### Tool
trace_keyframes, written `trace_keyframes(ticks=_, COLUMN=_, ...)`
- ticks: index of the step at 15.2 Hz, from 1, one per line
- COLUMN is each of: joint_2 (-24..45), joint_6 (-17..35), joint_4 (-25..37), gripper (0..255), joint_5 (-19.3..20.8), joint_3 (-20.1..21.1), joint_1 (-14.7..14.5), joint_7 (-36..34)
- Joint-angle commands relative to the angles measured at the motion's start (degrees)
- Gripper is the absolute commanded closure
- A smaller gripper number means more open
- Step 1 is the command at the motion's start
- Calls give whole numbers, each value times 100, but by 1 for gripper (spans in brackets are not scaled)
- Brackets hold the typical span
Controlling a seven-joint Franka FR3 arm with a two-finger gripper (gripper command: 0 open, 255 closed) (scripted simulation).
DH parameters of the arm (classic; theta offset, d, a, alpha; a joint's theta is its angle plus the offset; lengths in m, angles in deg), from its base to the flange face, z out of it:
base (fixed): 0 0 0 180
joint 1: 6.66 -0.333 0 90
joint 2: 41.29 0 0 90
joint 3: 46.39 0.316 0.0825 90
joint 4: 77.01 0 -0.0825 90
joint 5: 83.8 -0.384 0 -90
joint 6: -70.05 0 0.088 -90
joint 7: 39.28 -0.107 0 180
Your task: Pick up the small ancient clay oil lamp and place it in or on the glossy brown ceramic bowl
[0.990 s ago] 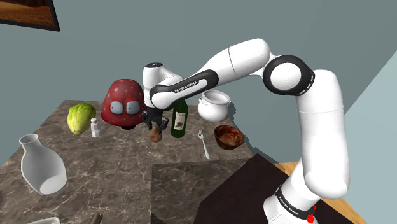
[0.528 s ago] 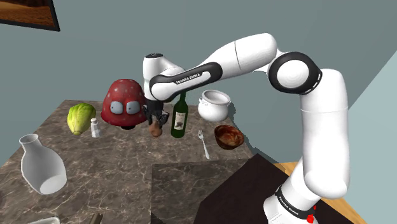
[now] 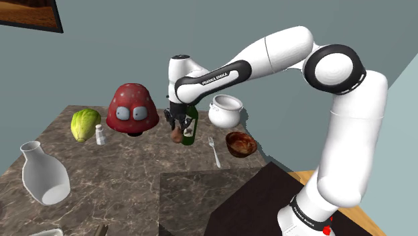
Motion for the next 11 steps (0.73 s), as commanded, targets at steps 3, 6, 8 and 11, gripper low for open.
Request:
trace_keyframes(ticks=3, joint_2=-693, joint_6=319, joint_4=-942, gripper=255, joint_5=-215, joint_3=-53, joint_1=372, joint_7=459)
trace_keyframes(ticks=6, joint_2=-1154, joint_6=518, joint_4=-1553, gripper=255, joint_5=-373, joint_3=-134, joint_1=612, joint_7=837)
trace_keyframes(ticks=8, joint_2=-1445, joint_6=630, joint_4=-1927, gripper=255, joint_5=-474, joint_3=-209, joint_1=758, joint_7=1106)
trace_keyframes(ticks=11, joint_2=-1859, joint_6=770, joint_4=-2440, gripper=255, joint_5=-611, joint_3=-354, joint_1=962, joint_7=1530)
